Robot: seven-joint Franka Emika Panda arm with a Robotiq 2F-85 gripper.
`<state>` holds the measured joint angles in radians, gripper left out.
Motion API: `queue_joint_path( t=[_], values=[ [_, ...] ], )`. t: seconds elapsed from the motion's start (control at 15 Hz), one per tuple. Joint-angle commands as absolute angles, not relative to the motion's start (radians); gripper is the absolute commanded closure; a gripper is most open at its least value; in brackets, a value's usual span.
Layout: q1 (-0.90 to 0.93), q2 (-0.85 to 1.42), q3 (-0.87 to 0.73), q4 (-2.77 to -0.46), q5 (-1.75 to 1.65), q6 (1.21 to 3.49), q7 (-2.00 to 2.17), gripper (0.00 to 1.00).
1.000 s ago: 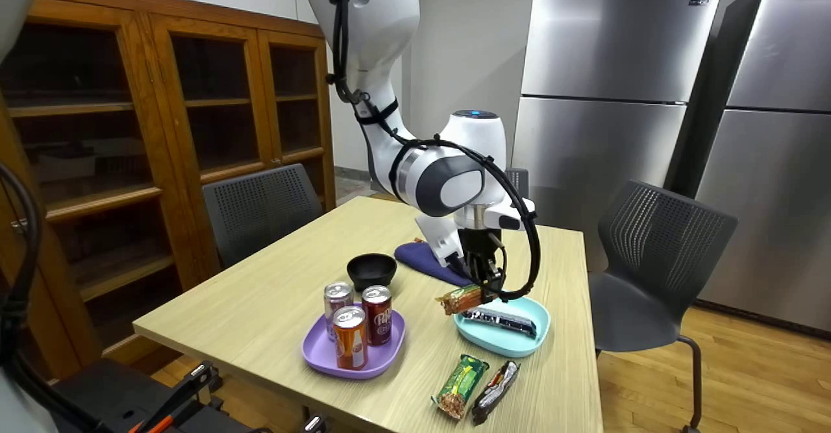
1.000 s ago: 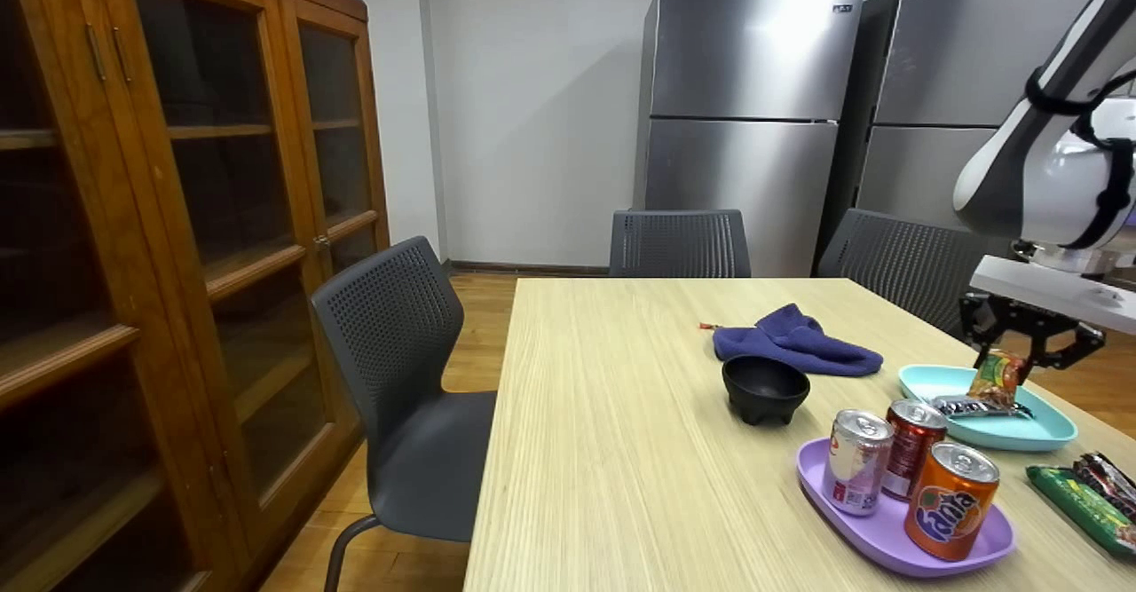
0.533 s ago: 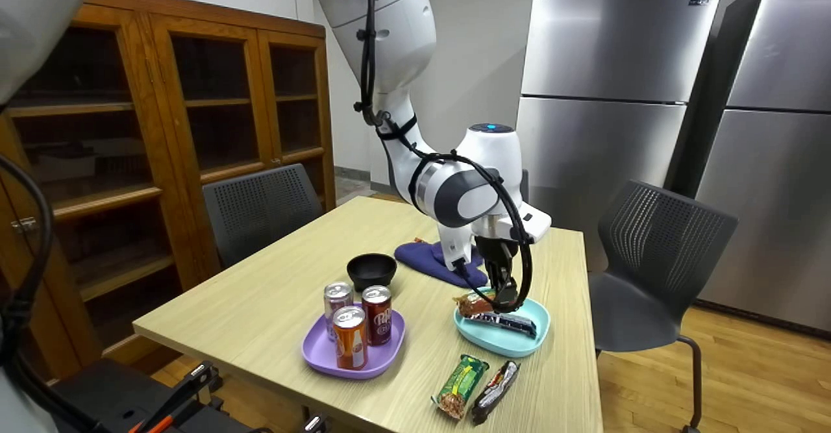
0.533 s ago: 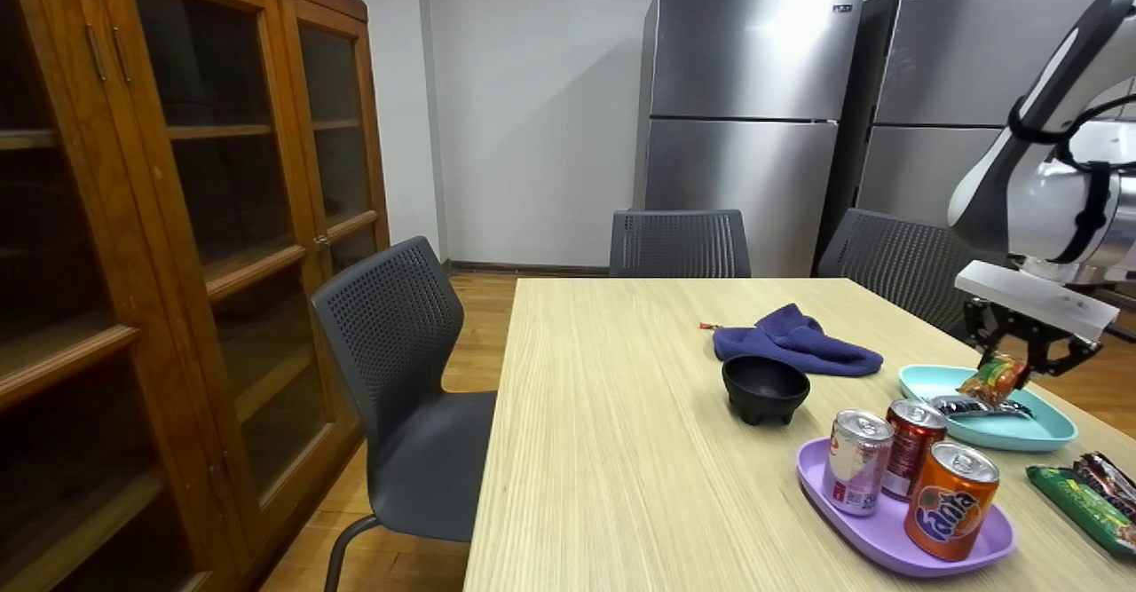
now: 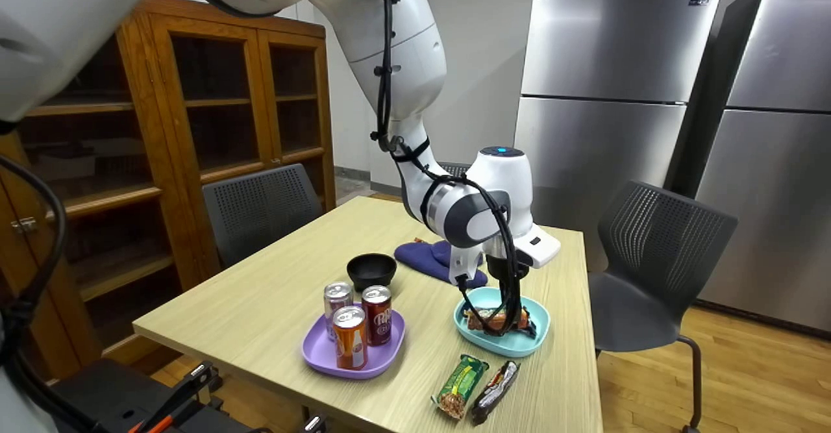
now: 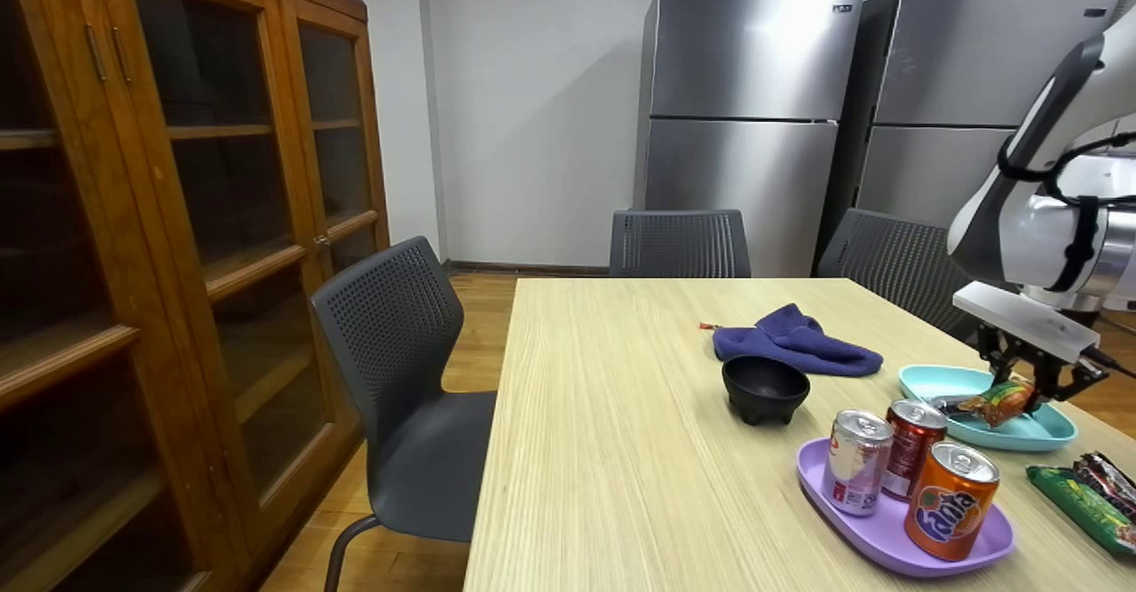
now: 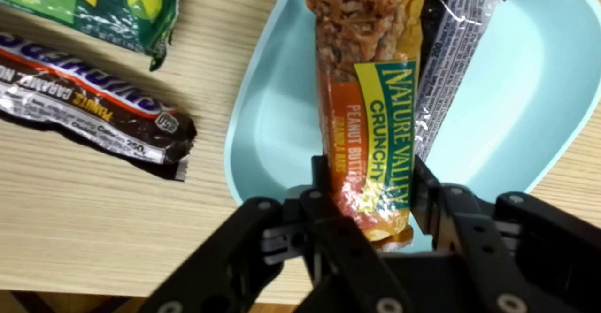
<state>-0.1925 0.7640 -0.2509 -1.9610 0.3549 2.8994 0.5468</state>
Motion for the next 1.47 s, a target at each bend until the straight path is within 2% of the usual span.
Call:
queue_joint_path(
  t=[0.0, 0.27, 0.33, 0.4, 0.47, 0.53, 0.73, 0.87, 1.4],
  values=[
    [-0.173, 0.795, -0.272, -1.924, 0.382, 2.873, 0.595, 0.83],
    [-0.167, 0.812, -0.275, -1.925, 0.376, 2.871, 0.607, 0.83],
    [-0.17, 0.81, -0.272, -1.926, 0.375, 2.866, 0.603, 0.63],
    [-0.173, 0.804, -0.268, -1.929, 0.377, 2.867, 0.599, 0.33],
    [-0.174, 0.799, -0.266, -1.932, 0.377, 2.869, 0.595, 0.32],
    [-0.18, 0.788, -0.262, -1.938, 0.379, 2.873, 0.589, 0.27],
    [-0.188, 0.753, -0.253, -1.961, 0.381, 2.881, 0.572, 0.04],
    [-0.194, 0.723, -0.248, -1.976, 0.376, 2.866, 0.557, 0.0],
    [-0.221, 0.6, -0.229, -2.093, 0.317, 2.827, 0.34, 0.0]
  ],
)
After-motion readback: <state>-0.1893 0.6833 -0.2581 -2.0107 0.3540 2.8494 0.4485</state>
